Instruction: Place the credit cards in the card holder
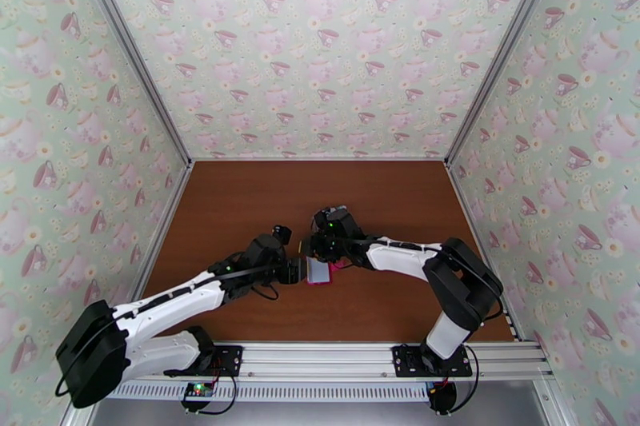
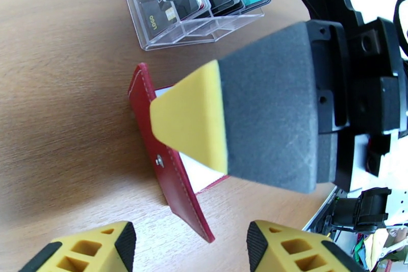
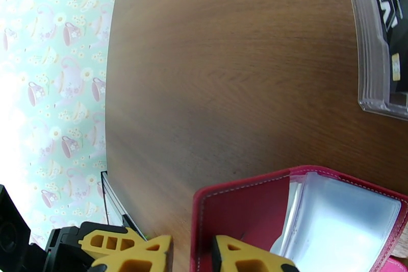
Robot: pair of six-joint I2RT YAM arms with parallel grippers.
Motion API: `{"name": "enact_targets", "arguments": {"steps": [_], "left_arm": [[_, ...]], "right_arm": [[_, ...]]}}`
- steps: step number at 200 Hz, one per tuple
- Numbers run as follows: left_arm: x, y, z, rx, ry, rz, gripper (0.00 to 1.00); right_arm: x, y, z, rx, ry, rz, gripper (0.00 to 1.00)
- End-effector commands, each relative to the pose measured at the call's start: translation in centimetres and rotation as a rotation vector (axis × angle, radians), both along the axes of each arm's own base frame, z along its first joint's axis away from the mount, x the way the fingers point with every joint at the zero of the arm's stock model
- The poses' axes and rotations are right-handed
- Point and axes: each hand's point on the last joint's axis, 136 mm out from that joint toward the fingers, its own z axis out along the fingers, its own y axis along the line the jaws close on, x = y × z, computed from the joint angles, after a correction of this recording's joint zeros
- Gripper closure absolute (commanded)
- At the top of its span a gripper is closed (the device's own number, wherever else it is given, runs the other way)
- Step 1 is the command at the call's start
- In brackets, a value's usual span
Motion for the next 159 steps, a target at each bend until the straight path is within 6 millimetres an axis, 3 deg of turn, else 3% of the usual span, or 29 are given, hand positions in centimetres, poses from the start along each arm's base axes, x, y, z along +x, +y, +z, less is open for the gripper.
{"name": "enact_targets", "arguments": {"steps": [1,59,159], "left_arm": [[1.0,-0.8,0.6,0.008,-0.045,-0.009,0.37],[1.9,0.5,-1.0,0.102,-0.064,0.034,0.38],[1.3,3.1,-2.9,0.157,-0.053,0.083,0.39]], "right_arm": [[0.1,1.2,0.9,0.037,-0.003,0.019,0.73],[-0.1,0.9,0.9,0.034,-0.003,0.017,0.72],[-0.3,-0.5,0.4,0.011,-0.015,0.005,0.68]]}}
